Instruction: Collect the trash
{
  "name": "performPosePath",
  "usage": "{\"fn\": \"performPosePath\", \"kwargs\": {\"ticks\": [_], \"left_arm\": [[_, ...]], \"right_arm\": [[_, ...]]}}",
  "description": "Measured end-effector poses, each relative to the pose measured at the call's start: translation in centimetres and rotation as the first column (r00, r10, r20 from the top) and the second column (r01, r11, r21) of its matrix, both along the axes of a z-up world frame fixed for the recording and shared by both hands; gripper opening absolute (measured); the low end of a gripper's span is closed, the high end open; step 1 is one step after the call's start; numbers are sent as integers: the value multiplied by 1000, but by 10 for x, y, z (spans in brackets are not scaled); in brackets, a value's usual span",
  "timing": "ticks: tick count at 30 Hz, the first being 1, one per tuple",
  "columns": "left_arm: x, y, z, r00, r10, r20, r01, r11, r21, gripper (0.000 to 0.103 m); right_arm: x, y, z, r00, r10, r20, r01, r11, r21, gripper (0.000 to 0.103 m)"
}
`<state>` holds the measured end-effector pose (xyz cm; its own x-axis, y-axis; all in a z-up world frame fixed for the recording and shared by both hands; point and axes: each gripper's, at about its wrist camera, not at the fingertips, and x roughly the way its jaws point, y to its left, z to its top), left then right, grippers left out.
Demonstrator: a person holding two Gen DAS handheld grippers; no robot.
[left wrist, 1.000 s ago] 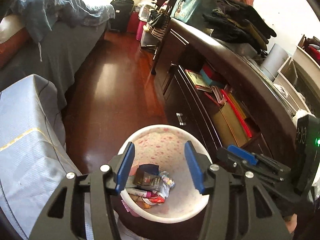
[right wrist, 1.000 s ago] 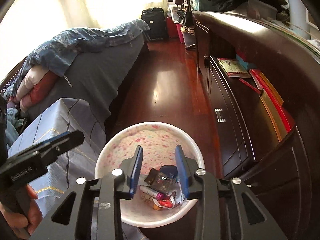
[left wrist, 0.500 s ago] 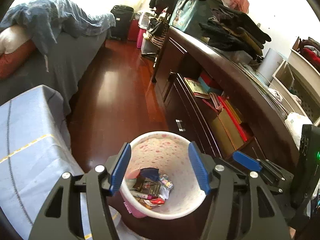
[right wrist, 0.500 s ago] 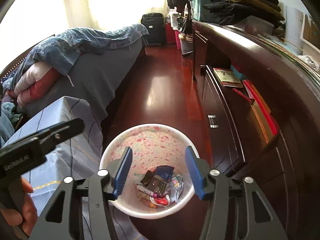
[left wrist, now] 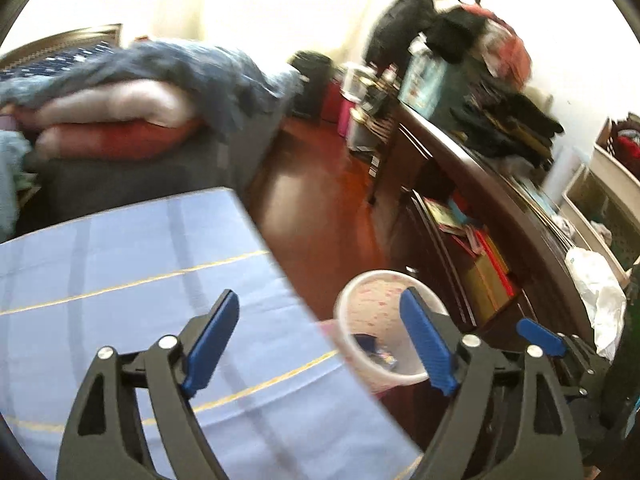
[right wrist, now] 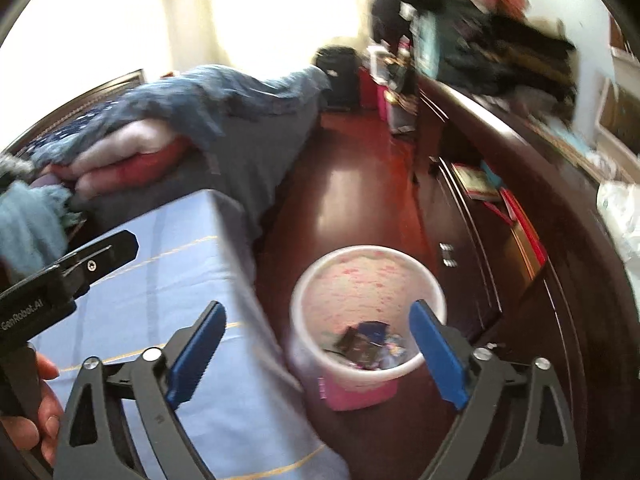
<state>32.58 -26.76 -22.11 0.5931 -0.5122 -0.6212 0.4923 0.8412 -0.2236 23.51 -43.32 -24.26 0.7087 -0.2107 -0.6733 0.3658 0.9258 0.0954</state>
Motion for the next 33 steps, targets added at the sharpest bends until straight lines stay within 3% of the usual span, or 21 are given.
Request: {"fn": "performPosePath", "kwargs": {"ticks": [4, 9, 14, 21, 25, 33], "left_arm": [[-31, 67, 28, 991, 129, 46, -128, 992, -18, 99], [-82, 150, 63, 947, 303, 106, -302, 953, -33, 99], [-142, 210, 102, 870, 452, 196, -452, 891, -48, 99], [-223, 255, 152, 769, 558, 312, -557, 824, -102, 100], [-255, 263, 170, 751, 564, 343, -559, 820, -125, 100], [-281, 257, 187, 757, 531, 380, -516, 843, -151, 100]], "right_arm": [[-14, 58, 29, 995, 91, 51, -90, 995, -31, 99], [-40, 123, 66, 970, 211, 120, -207, 977, -47, 99], [-68, 168, 99, 936, 298, 188, -284, 954, -100, 99], [-118, 209, 142, 877, 386, 286, -347, 920, -181, 99], [-140, 213, 157, 865, 382, 326, -325, 921, -216, 99], [-163, 210, 171, 866, 325, 380, -251, 940, -232, 99]]}}
